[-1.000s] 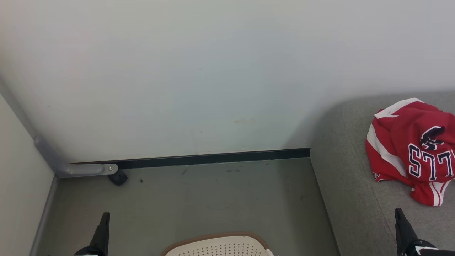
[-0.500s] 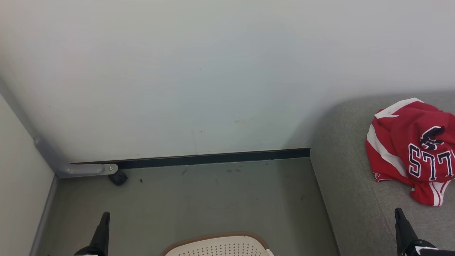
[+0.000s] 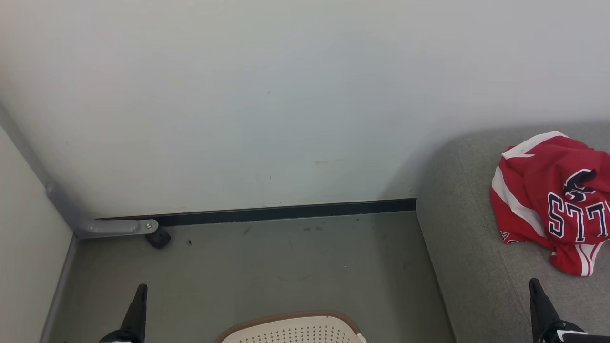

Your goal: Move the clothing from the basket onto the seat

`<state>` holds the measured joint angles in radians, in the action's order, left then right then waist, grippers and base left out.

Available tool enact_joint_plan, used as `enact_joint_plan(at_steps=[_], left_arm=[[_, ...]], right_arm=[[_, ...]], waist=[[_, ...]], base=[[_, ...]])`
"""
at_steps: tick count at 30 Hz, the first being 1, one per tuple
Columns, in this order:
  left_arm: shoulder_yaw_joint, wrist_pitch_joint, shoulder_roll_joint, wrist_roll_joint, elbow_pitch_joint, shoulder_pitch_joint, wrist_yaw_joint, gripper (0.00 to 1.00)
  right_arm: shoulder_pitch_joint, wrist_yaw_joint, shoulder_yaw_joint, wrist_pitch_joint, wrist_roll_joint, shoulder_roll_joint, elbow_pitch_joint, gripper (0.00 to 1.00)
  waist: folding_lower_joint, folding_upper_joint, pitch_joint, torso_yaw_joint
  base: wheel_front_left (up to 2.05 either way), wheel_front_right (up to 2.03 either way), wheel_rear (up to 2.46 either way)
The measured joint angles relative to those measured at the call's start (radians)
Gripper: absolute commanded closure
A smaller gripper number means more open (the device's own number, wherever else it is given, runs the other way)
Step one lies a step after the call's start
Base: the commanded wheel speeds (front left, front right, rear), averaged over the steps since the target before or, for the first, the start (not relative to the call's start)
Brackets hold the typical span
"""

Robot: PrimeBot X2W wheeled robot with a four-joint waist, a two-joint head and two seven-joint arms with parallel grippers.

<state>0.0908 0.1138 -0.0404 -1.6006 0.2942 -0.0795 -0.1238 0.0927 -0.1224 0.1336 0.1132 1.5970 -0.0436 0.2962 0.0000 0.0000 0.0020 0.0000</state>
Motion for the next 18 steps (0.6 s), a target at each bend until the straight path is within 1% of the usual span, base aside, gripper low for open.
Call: enact_joint_plan(at_steps=[18], left_arm=[[0.000, 0.000, 0.000, 0.000, 0.000, 0.000, 0.000, 1.00]], right_arm=[[0.000, 0.000, 0.000, 0.000, 0.000, 0.000, 0.000, 1.00]], waist=[[0.0000, 0.0000, 0.000, 0.000]], base=[[0.00, 0.00, 0.00]])
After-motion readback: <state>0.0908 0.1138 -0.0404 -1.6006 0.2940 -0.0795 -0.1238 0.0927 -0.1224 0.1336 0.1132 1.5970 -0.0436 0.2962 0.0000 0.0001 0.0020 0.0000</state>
